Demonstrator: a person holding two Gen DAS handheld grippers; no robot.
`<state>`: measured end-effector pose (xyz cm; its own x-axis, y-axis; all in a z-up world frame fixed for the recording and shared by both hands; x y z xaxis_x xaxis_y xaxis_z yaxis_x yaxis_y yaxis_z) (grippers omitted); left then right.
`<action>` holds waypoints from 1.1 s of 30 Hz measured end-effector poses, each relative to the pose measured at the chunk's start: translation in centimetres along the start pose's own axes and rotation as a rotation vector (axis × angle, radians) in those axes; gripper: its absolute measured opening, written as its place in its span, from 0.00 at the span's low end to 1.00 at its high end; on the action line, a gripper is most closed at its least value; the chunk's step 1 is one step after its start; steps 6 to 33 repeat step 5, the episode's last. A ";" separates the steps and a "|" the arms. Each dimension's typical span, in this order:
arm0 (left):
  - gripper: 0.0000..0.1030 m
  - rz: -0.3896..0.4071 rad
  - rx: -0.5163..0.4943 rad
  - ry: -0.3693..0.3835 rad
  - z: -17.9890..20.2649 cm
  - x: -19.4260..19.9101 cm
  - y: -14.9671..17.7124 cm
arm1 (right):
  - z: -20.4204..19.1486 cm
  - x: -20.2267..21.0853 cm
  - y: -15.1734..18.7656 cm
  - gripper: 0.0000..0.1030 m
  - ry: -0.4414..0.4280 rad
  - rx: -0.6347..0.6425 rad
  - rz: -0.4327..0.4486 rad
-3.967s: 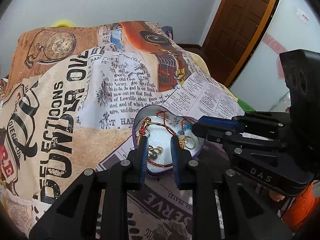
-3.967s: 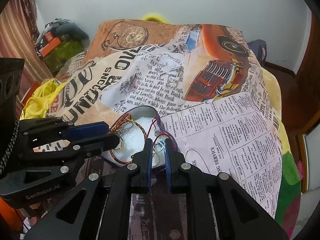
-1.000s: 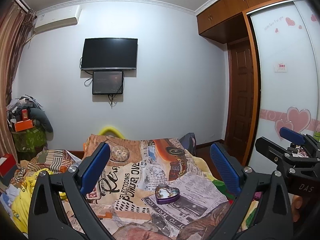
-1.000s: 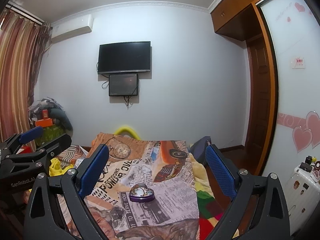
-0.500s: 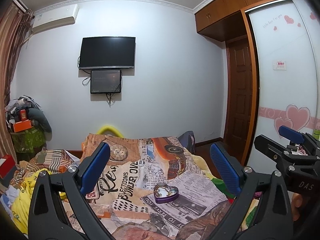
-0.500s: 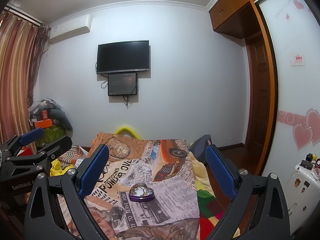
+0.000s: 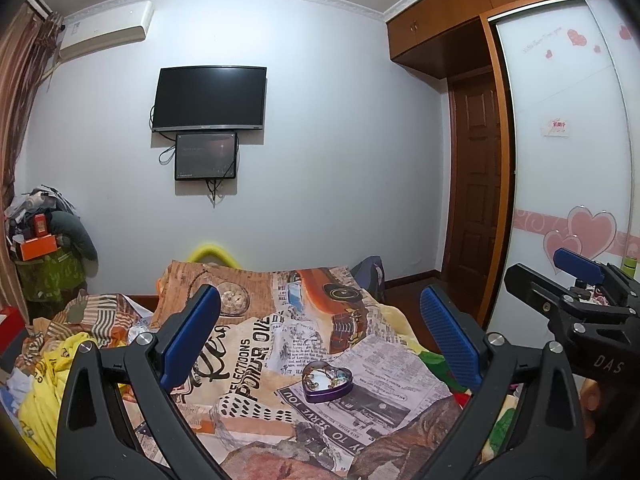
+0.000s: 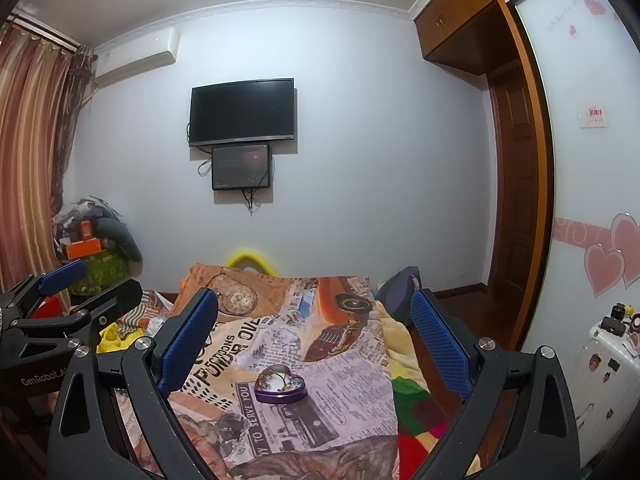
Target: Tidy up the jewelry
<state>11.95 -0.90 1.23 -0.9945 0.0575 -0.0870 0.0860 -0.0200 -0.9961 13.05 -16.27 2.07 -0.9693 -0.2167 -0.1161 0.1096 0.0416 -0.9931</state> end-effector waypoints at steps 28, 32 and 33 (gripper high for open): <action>0.98 -0.016 0.005 -0.007 -0.2 -0.7 0.6 | 0.1 -0.4 0.4 0.93 0.001 -0.005 -0.013; 0.98 -0.016 0.005 -0.007 -0.2 -0.7 0.6 | 0.1 -0.4 0.4 0.93 0.001 -0.005 -0.013; 0.98 -0.016 0.005 -0.007 -0.2 -0.7 0.6 | 0.1 -0.4 0.4 0.93 0.001 -0.005 -0.013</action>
Point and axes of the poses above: each gripper's, at about its wrist camera, not at the fingertips, and x roughly against the way its jaws point, z to its right, y to its underside, the point moved 9 cm from there along -x, roughly the way its jaws point, and after that the axes turned 15 degrees about z, right-handed, at the moved point
